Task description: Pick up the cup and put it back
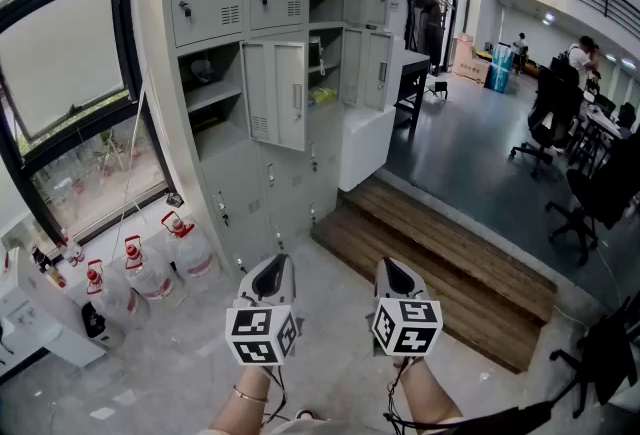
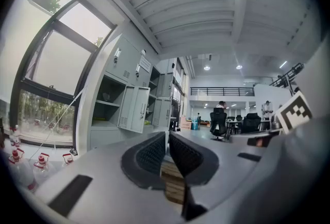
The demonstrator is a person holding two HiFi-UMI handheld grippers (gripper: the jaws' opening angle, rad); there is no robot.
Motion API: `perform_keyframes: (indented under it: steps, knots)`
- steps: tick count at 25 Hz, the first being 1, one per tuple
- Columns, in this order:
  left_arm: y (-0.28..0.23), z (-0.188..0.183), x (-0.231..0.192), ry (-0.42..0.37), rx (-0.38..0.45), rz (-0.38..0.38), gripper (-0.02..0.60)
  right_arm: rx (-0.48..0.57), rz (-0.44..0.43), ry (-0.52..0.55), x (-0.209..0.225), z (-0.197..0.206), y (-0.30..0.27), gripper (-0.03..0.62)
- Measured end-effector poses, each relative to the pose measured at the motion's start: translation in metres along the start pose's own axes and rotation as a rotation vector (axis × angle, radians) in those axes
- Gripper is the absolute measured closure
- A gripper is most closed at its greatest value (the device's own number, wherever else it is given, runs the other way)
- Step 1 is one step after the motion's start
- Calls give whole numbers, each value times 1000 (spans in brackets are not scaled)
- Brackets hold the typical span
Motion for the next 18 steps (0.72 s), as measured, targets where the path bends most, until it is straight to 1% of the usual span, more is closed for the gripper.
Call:
perform_keyframes:
  steps: [8, 12, 18]
  knots:
    - [-8, 0, -8, 1, -3, 7, 555, -4, 4, 14, -5, 0, -9, 605]
    - [-15, 3, -13, -2, -7, 16, 555, -2, -6, -20, -6, 3, -18, 603]
    - [-26, 4, -25, -13, -13, 33, 555, 0, 22, -20, -9, 1, -33, 603]
Point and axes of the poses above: the fingertips, and each gripper's own axes: y backward along the fingers, x to its right, z out of its underside, the point moved 3 cm from there along y, backward along the fingers, and after that the axes turned 7 degrees about -y, right-handed, at the moved point
